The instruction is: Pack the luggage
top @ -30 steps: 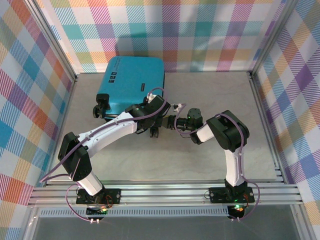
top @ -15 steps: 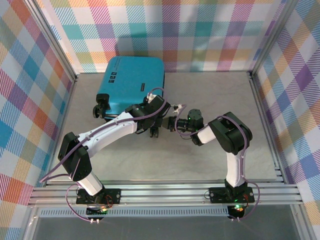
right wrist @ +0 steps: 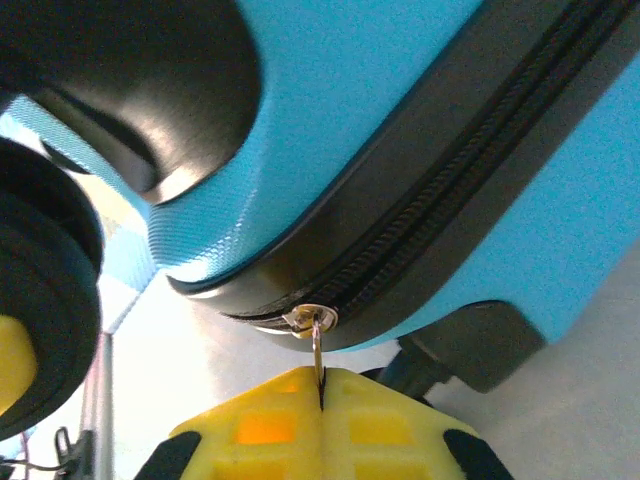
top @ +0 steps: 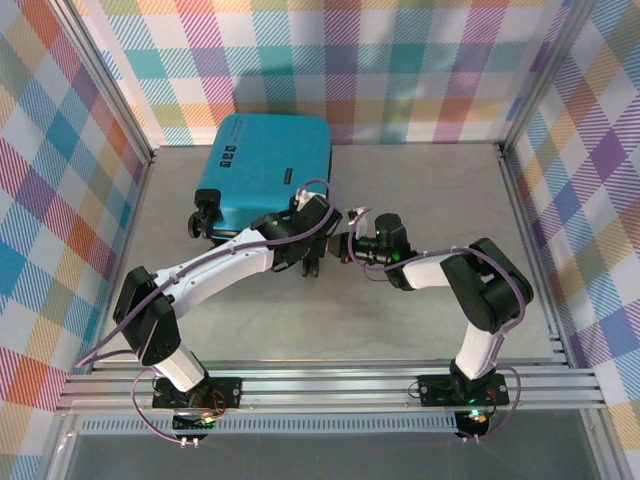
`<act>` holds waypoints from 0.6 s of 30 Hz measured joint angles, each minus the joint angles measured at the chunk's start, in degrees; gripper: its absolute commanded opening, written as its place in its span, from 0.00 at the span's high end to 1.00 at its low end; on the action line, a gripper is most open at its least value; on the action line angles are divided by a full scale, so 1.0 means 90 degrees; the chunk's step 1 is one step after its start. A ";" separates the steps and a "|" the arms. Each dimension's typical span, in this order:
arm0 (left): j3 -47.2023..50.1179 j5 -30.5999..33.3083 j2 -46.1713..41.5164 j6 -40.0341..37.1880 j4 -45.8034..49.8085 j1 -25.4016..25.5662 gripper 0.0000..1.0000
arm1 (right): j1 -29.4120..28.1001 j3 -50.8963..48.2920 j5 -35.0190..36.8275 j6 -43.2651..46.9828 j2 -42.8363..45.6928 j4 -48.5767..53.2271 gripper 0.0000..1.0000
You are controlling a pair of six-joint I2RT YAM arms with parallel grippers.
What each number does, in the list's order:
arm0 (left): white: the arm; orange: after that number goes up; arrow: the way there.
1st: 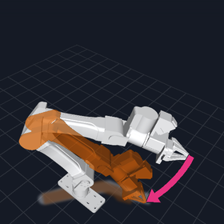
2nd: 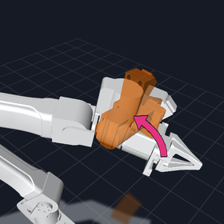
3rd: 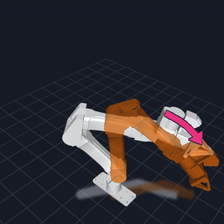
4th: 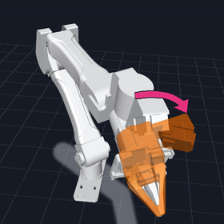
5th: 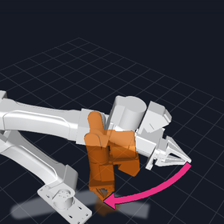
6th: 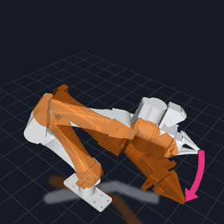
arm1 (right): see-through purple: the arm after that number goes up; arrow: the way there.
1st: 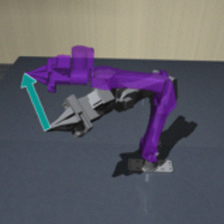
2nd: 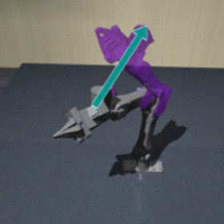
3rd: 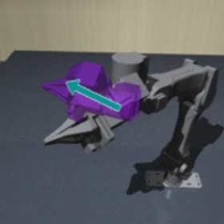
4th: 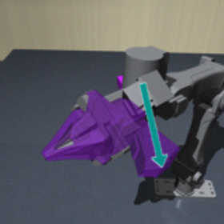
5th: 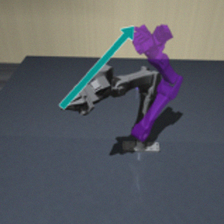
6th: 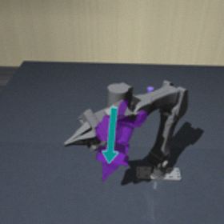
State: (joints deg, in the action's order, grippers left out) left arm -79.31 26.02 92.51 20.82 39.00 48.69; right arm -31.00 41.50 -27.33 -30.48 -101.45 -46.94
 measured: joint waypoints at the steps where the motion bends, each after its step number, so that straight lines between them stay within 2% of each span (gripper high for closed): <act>1: 0.0046 -0.0002 -0.0029 0.0002 -0.0029 0.0017 1.00 | 0.0000 0.0027 0.0104 0.0124 0.0068 0.0202 1.00; 10: 0.0576 0.0024 -0.0401 -0.0007 -0.0410 0.0131 1.00 | 0.0180 0.0891 0.0534 0.0855 0.0017 0.1678 1.00; 18: 0.1333 -0.0068 -0.1120 -0.0007 -0.0646 0.0389 1.00 | 0.0675 0.2297 0.0682 0.1112 -0.0869 0.2487 1.00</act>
State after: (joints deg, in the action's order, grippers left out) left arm -67.31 25.41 82.43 20.75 33.19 52.18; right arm -24.93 62.17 -21.19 -20.47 -109.27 -24.56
